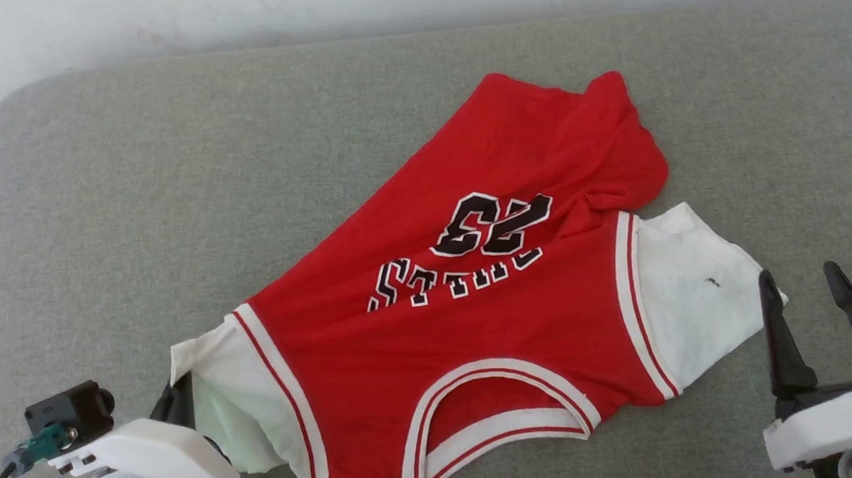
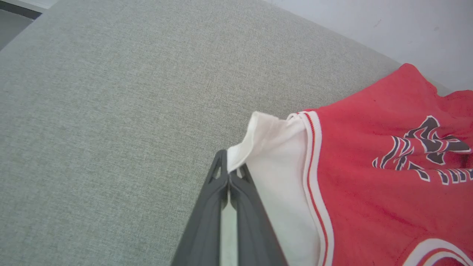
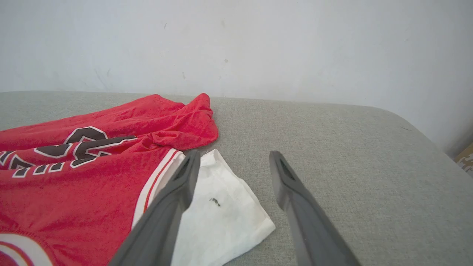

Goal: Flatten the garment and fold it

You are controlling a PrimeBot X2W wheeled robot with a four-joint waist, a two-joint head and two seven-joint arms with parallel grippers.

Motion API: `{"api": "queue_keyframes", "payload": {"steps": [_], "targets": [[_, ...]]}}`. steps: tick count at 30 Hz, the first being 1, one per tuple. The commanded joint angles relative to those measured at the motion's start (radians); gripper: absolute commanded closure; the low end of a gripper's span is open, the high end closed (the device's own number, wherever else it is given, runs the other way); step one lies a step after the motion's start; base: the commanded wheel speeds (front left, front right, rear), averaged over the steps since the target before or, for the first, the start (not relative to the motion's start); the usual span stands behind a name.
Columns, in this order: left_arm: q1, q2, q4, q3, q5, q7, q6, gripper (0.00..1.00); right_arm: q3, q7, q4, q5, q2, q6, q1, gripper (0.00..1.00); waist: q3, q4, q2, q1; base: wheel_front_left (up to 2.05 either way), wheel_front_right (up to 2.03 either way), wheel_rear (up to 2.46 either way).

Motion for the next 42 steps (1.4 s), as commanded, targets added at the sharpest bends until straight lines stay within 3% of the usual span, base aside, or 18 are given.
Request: {"api": "queue_keyframes", "payload": {"steps": [1, 8, 12, 17, 25, 40, 41, 42], "targets": [[-0.003, 0.001, -0.007, 0.004, 0.004, -0.008, 0.005, 1.0, 0.007, 0.009, -0.005, -0.001, 0.002, -0.001, -0.021, 0.0, 0.01, -0.001, 0.0, 0.0, 0.0, 0.0, 0.0], [-0.046, -0.016, -0.027, -0.025, 0.007, -0.01, -0.001, 1.0, 0.035, 0.143, 0.015, 0.047, -0.057, -0.001, -0.097, 0.0, 0.047, -0.019, 0.0, 0.0, 0.0, 0.0, 0.0], [-0.068, -0.02, -0.04, -0.041, 0.011, -0.003, -0.005, 1.0, 0.064, 0.318, 0.039, 0.13, -0.137, -0.001, -0.141, 0.0, 0.07, -0.027, 0.0, 0.0, 0.0, 0.0, 0.0], [-0.089, -0.018, -0.054, -0.055, 0.017, 0.007, -0.006, 1.0, 0.136, 0.495, 0.048, 0.21, -0.287, -0.001, -0.191, 0.0, 0.093, -0.027, 0.0, 0.0, 0.0, 0.0, 0.0], [-0.106, -0.015, -0.071, -0.068, 0.021, 0.016, -0.008, 1.0, 0.225, 0.565, 0.088, 0.264, -0.423, -0.001, -0.266, 0.0, 0.129, -0.007, 0.0, 0.0, 0.0, 0.0, 0.0], [-0.136, -0.022, -0.073, -0.094, 0.018, 0.026, -0.014, 1.0, 0.34, 0.658, 0.167, 0.389, -0.536, -0.001, -0.348, 0.0, 0.192, 0.03, 0.0, 0.0, 0.0, 0.0, 0.0], [-0.138, -0.023, -0.072, -0.094, 0.017, 0.026, -0.014, 1.0, 0.346, 0.668, 0.17, 0.41, -0.534, -0.001, -0.347, 0.09, 0.193, 0.029, 0.0, 0.0, 0.0, 0.0, 0.0], [-0.14, -0.025, -0.071, -0.095, 0.014, 0.027, -0.015, 1.0, 0.351, 0.681, 0.173, 0.436, -0.53, -0.001, -0.346, 0.51, 0.193, 0.029, 0.0, 0.0, 0.0, 0.0, 0.0]]}}
